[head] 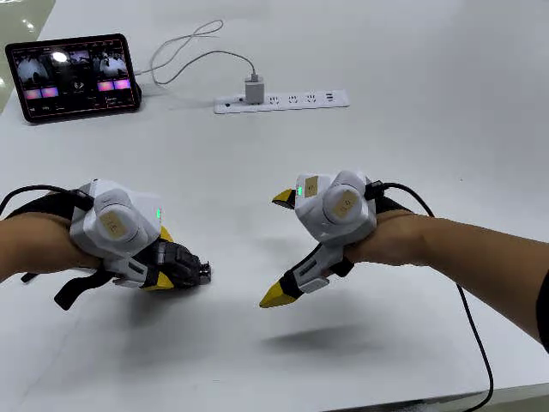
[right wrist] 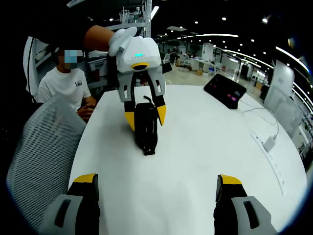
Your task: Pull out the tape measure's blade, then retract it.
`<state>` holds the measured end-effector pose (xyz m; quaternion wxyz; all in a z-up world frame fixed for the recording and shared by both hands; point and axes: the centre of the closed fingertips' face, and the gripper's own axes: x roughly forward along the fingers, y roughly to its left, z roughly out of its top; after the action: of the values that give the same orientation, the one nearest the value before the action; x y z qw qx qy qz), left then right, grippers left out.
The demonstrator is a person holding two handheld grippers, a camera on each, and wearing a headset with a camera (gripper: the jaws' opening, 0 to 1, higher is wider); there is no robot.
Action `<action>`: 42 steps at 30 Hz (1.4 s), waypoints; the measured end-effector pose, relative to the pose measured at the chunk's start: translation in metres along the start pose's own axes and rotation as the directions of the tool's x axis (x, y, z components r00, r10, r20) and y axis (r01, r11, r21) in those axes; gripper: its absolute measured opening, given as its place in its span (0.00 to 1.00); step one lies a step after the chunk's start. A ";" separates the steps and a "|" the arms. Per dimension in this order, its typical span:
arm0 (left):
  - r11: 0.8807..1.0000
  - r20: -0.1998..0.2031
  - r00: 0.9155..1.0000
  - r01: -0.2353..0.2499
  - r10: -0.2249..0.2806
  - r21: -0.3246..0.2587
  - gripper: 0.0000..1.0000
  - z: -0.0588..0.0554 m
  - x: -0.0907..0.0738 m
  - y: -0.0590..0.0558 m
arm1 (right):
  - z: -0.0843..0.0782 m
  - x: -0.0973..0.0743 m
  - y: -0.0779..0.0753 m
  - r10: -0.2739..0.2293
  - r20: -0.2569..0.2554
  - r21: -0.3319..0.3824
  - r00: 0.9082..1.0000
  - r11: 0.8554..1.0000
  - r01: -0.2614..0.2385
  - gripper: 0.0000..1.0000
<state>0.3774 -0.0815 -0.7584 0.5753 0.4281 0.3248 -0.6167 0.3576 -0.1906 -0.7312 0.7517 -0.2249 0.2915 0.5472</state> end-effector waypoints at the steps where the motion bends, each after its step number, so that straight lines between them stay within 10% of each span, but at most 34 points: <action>1: 1.000 -0.004 1.000 -0.001 0.001 0.000 0.31 0.000 0.000 0.000 | 0.001 0.002 -0.001 0.000 0.006 0.001 1.000 1.000 0.000 0.99; 11: 1.000 -0.016 1.000 -0.021 0.021 -0.010 0.31 -0.001 0.002 0.001 | 0.003 0.038 -0.005 0.014 0.004 0.054 1.000 0.998 -0.014 0.82; 42: 1.000 -0.011 1.000 -0.021 0.021 -0.013 0.32 -0.002 0.003 0.000 | 0.018 0.101 0.019 0.145 -0.076 -0.111 0.987 0.982 -0.153 0.20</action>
<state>0.3782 -0.0816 -0.7621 0.5830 0.4308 0.3274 -0.6061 0.3666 -0.1035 -0.7872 0.6841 -0.2642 0.3002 0.6100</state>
